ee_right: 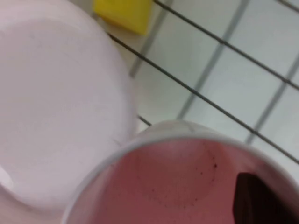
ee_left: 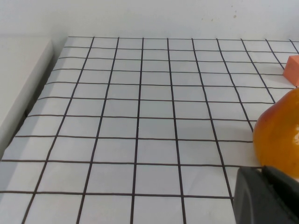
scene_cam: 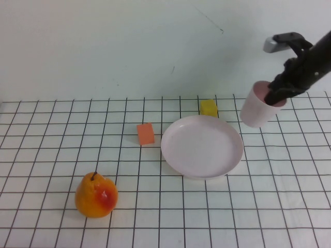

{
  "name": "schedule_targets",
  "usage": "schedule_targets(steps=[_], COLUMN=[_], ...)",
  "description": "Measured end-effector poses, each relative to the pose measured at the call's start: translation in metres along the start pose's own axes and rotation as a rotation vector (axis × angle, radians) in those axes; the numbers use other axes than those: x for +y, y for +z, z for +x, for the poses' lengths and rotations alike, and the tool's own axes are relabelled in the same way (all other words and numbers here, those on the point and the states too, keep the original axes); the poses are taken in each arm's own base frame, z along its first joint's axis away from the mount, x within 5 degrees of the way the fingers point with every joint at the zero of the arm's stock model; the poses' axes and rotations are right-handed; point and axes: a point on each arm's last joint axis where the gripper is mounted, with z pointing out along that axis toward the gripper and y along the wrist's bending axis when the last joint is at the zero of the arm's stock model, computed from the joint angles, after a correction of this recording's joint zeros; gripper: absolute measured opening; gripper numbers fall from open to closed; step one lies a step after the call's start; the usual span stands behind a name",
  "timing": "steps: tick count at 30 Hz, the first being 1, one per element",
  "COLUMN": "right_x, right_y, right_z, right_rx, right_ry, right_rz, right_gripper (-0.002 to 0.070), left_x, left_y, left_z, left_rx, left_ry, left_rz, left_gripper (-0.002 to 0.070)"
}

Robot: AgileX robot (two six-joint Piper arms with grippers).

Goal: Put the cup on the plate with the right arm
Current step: Place the cup on the plate

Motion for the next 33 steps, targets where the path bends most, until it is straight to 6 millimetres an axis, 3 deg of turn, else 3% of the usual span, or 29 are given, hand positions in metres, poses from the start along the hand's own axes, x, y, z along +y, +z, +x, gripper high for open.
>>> schedule_targets(steps=[5, 8, 11, 15, 22, 25, 30, 33], right_x=[0.071, 0.113, 0.137, 0.141, 0.131, 0.129, 0.129, 0.132], right_y=[-0.003, 0.013, 0.036, 0.050, 0.066, 0.067, 0.067, 0.058], right_z=[-0.036, -0.044, -0.044, -0.043, -0.038, -0.038, -0.038, -0.039], right_rx=[-0.039, 0.000, 0.075, 0.097, 0.148, 0.151, 0.142, 0.140], right_ry=[-0.189, -0.327, -0.415, -0.441, -0.420, -0.405, -0.309, -0.298], right_rz=[-0.047, -0.026, 0.019, 0.036, 0.085, 0.099, 0.110, 0.112], right_gripper=[0.0031, 0.0030, 0.0030, 0.0030, 0.0041, 0.0111, 0.0296, 0.0331], left_x=[0.000, 0.000, 0.000, 0.000, 0.000, 0.000, 0.000, 0.000], left_y=[0.000, 0.000, 0.000, 0.000, 0.000, 0.000, 0.000, 0.000], left_z=[0.000, 0.000, 0.000, 0.000, 0.000, 0.000, 0.000, 0.000], left_rx=[0.000, 0.000, 0.000, 0.000, 0.000, 0.000, 0.000, 0.000], left_ry=[0.000, 0.000, 0.000, 0.000, 0.000, 0.000, 0.000, 0.000], left_rz=[0.000, 0.000, 0.000, 0.000, 0.000, 0.000, 0.000, 0.000], left_gripper=[-0.0003, -0.0003, -0.0003, -0.0005, -0.0005, -0.0005, -0.0005, -0.0005])
